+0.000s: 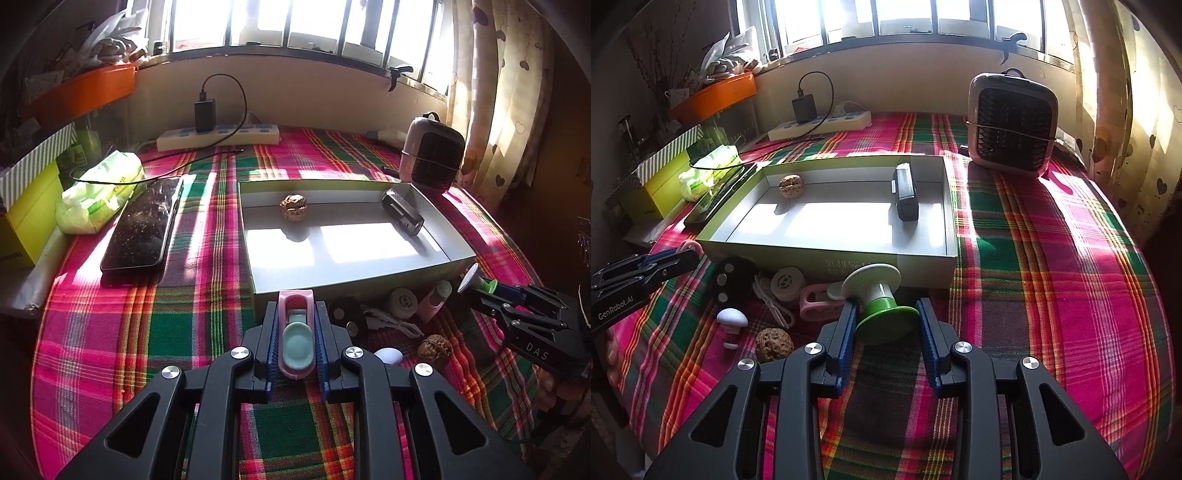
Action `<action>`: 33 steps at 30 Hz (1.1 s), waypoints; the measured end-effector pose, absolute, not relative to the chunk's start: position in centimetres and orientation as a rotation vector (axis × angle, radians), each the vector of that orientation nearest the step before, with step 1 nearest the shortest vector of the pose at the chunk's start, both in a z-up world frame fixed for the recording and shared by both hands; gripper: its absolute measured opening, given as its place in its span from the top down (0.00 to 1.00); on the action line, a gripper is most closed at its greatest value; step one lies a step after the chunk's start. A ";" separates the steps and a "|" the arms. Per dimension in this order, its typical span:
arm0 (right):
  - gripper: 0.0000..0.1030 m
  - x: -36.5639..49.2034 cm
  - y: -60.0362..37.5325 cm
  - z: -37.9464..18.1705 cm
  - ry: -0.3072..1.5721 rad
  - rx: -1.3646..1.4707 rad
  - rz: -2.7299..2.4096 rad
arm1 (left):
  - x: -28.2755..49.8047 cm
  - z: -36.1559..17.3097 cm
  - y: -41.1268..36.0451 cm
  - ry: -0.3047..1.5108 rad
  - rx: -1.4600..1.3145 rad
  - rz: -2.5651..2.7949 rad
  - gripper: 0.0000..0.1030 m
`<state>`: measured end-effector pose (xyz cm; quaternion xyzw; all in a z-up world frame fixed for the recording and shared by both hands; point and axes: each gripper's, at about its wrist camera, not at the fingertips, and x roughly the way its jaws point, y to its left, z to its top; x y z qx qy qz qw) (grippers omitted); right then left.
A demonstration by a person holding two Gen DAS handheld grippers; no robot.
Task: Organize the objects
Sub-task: 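Carry the pink holder and green spool with both tools into the white box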
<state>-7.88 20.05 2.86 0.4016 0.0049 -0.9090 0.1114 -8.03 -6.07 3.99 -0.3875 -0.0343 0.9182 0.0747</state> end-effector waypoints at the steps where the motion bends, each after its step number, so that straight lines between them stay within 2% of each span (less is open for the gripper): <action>1: 0.68 -7.9 20.0 3.0 0.012 1.175 -2.671 | -8.1 4.2 -6.0 -0.105 -1.156 2.753 0.85; 17: 0.68 -11.0 18.8 5.4 0.015 1.119 -2.655 | -11.8 4.9 -5.4 -0.106 -1.151 2.739 0.85; 33: 0.68 -18.5 16.0 4.3 0.003 1.191 -2.564 | -17.3 3.4 -5.2 -0.097 -1.213 2.715 0.85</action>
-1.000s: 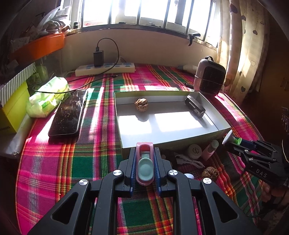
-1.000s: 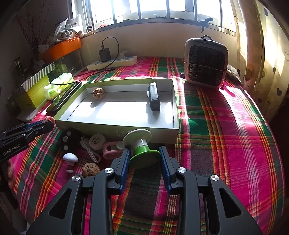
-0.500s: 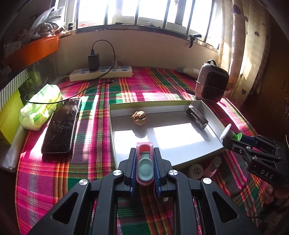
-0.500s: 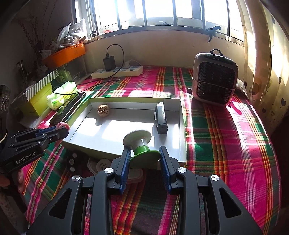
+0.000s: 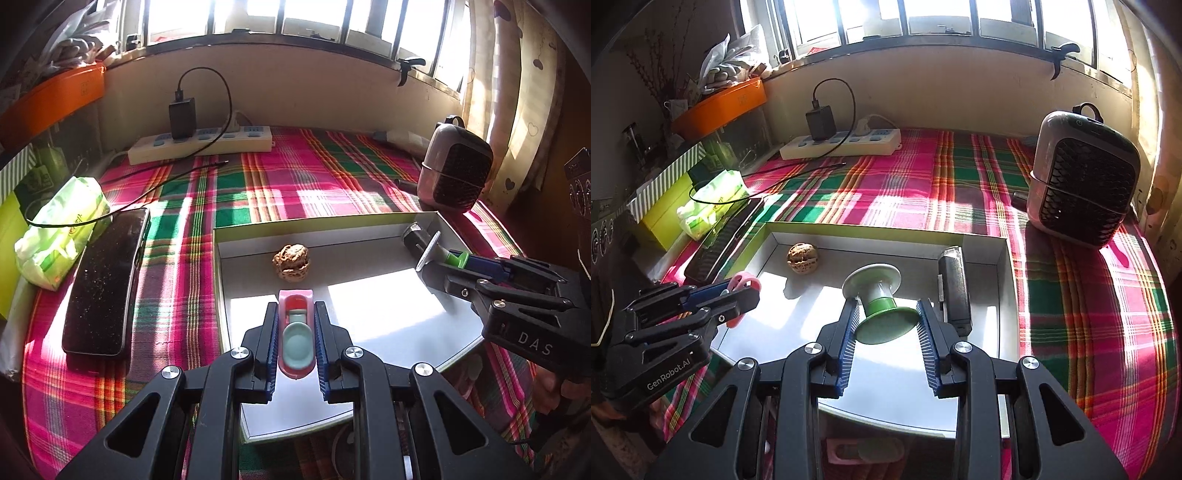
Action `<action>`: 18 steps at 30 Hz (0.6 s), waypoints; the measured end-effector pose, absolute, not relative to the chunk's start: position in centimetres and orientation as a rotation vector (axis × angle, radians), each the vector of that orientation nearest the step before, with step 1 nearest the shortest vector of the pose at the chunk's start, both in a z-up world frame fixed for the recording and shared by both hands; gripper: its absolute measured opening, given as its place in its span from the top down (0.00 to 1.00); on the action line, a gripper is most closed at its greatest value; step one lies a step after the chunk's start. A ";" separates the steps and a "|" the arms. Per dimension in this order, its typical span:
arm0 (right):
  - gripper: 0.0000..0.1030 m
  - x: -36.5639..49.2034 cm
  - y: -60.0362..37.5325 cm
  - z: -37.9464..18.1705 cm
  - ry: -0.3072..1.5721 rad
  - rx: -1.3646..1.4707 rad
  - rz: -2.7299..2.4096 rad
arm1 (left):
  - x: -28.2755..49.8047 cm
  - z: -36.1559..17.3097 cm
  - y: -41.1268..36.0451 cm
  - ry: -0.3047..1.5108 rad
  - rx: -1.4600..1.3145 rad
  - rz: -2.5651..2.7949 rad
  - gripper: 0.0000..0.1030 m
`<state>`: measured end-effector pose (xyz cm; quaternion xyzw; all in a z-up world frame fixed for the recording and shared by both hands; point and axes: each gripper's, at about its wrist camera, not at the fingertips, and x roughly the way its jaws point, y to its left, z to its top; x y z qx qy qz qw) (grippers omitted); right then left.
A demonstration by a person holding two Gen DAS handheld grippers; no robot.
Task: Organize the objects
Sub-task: 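Carry the pink holder and green spool with both tools into the white box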
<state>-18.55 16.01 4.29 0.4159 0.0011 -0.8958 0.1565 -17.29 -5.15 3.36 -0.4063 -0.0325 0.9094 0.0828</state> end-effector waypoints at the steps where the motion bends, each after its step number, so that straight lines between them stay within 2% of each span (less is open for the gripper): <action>1: 0.68 -19.0 15.9 4.1 0.000 1.198 -2.563 | -17.6 3.3 -5.1 -0.096 -1.215 2.712 0.85; 18: 0.68 -23.8 14.1 2.2 0.033 1.267 -2.511 | -20.8 1.6 -4.7 -0.052 -1.269 2.708 0.85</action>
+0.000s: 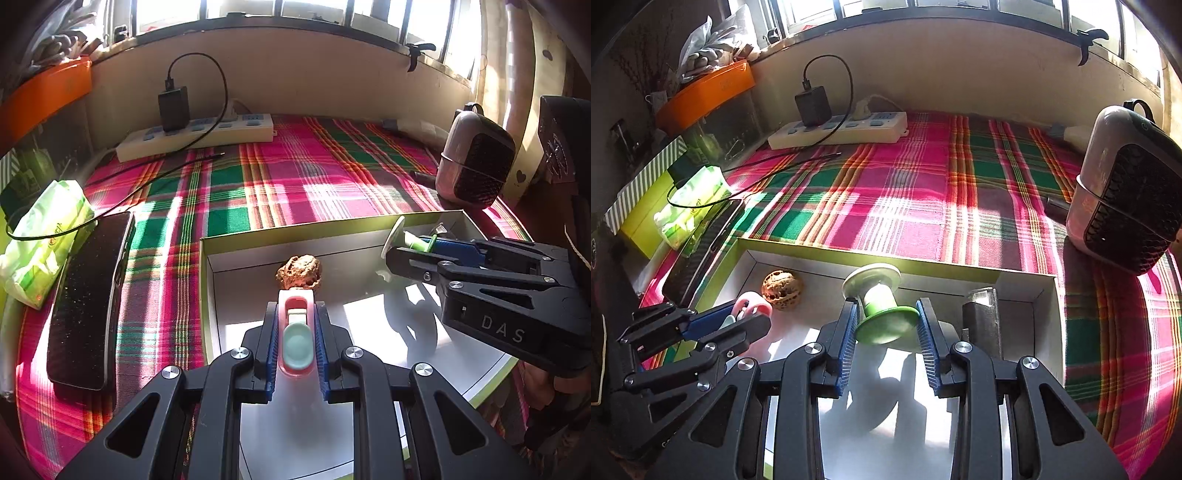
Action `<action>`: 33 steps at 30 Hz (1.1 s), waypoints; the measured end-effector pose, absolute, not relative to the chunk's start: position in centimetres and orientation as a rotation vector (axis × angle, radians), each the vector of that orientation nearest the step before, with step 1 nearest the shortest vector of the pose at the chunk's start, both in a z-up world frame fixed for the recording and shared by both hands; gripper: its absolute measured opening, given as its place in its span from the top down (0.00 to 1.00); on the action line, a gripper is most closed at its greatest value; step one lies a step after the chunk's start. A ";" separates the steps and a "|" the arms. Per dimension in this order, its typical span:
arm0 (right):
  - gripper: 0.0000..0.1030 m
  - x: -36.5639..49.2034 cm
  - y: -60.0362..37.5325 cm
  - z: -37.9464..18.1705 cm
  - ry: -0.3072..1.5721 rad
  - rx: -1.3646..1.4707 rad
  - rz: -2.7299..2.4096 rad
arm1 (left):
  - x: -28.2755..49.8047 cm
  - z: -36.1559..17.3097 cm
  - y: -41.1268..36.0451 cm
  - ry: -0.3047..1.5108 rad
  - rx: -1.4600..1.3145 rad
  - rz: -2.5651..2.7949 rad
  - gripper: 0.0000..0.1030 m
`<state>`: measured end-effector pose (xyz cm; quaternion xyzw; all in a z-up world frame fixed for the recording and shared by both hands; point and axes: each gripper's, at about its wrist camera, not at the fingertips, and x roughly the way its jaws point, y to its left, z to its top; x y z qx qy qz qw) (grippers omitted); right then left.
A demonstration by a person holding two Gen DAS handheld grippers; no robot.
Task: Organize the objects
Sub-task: 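Carry the pink holder and green spool with both tools into the white box, then open both tools, setting the pink holder and green spool in the box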
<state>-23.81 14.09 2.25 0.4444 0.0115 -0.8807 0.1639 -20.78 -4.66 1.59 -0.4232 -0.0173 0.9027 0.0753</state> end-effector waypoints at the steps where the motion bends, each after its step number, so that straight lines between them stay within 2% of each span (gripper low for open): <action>1: 0.68 -23.9 14.0 2.1 0.038 1.268 -2.510 | -20.8 1.5 -4.7 -0.052 -1.271 2.707 0.85; 29: 0.68 -24.7 13.9 1.3 0.073 1.308 -2.535 | -21.1 1.3 -4.2 0.012 -1.266 2.728 0.83; 31: 0.66 -24.8 13.8 1.3 0.072 1.312 -2.533 | -21.1 1.3 -4.3 0.016 -1.264 2.726 0.82; 33: 0.60 -24.7 13.8 1.3 0.067 1.312 -2.532 | -21.1 1.3 -4.3 0.019 -1.262 2.725 0.78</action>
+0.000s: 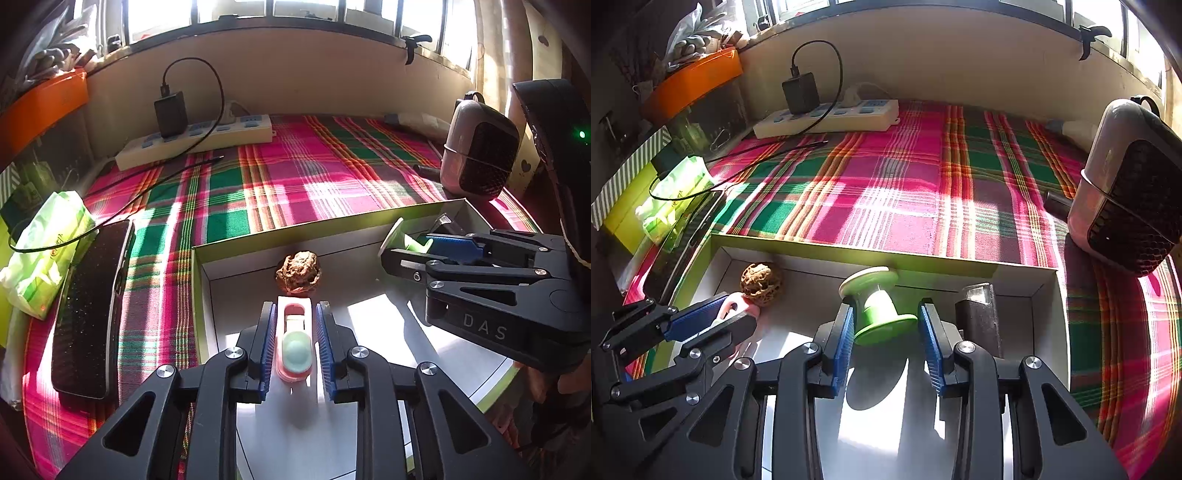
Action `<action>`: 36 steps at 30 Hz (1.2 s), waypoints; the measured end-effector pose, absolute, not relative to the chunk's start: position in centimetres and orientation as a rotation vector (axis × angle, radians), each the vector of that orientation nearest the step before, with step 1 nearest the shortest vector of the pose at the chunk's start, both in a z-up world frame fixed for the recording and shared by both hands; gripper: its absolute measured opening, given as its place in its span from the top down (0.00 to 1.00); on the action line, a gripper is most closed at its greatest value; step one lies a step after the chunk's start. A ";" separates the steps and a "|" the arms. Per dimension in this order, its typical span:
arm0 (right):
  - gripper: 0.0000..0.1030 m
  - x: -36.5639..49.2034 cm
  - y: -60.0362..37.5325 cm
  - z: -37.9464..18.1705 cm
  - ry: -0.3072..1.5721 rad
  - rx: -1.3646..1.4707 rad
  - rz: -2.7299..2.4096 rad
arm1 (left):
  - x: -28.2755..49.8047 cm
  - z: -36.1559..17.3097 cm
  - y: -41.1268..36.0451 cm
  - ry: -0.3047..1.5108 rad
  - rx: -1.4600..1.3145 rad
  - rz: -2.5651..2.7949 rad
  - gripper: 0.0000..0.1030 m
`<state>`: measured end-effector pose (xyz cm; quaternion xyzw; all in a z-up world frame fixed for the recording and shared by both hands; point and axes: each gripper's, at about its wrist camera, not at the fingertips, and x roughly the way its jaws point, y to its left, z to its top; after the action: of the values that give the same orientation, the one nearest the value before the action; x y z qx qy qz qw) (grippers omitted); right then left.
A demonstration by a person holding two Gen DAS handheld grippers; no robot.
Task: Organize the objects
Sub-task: 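Open both tools, setting the pink holder and green spool in the box, then withdraw both tools from the box and move the left tool toward the white mushroom toy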
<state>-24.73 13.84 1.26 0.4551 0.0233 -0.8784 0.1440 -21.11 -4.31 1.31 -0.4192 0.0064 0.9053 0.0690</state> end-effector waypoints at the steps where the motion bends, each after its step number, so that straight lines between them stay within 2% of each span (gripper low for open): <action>1: 0.59 -24.7 13.9 1.3 0.063 1.311 -2.532 | -21.1 1.3 -4.2 0.022 -1.260 2.725 0.77; 10: 0.56 -24.4 13.9 1.4 0.046 1.301 -2.540 | -20.7 1.5 -4.0 0.023 -1.259 2.725 0.72; 14: 0.50 -24.3 14.1 1.5 0.032 1.298 -2.543 | -20.6 1.5 -3.9 0.026 -1.261 2.721 0.70; 36: 0.49 -21.6 14.4 2.9 0.004 1.253 -2.560 | -18.1 3.0 -4.2 0.018 -1.228 2.755 0.68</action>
<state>-21.56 14.41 2.95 0.4349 0.0014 -0.8887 0.1451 -18.13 -4.19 2.96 -0.4062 0.0059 0.9116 0.0626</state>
